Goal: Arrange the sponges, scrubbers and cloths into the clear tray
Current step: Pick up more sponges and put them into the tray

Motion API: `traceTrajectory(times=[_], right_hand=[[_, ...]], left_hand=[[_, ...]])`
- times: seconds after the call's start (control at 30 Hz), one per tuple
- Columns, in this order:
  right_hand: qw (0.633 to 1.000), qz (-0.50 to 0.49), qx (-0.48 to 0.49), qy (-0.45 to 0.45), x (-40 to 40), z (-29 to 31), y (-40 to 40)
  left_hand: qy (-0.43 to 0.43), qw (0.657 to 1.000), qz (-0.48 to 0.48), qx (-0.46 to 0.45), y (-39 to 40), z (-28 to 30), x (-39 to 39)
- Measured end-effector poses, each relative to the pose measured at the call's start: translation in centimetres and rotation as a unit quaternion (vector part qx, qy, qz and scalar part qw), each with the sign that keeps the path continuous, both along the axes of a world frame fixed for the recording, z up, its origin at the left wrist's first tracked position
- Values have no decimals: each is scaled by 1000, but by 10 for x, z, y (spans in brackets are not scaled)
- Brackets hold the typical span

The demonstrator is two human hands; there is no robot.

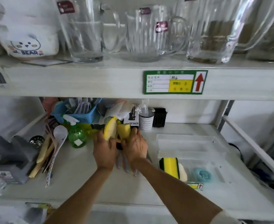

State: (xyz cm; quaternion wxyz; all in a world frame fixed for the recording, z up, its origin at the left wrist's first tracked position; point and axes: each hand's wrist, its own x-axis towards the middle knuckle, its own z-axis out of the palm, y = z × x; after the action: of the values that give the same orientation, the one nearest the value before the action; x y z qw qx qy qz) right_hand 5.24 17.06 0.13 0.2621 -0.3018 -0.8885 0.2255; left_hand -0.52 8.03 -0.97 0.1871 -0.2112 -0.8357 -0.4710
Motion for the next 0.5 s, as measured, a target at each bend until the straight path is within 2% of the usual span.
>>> traceTrajectory(times=[0.2, 0.37, 0.5], right_hand=[[996, -77, 45, 28, 60, 12, 57], [987, -130, 82, 42, 118, 16, 102], [979, -190, 72, 24, 162, 12, 134]], left_hand=[[15, 993, -112, 14, 63, 12, 41], [9, 979, -202, -39, 112, 14, 63], [44, 964, -250, -82, 142, 19, 76]])
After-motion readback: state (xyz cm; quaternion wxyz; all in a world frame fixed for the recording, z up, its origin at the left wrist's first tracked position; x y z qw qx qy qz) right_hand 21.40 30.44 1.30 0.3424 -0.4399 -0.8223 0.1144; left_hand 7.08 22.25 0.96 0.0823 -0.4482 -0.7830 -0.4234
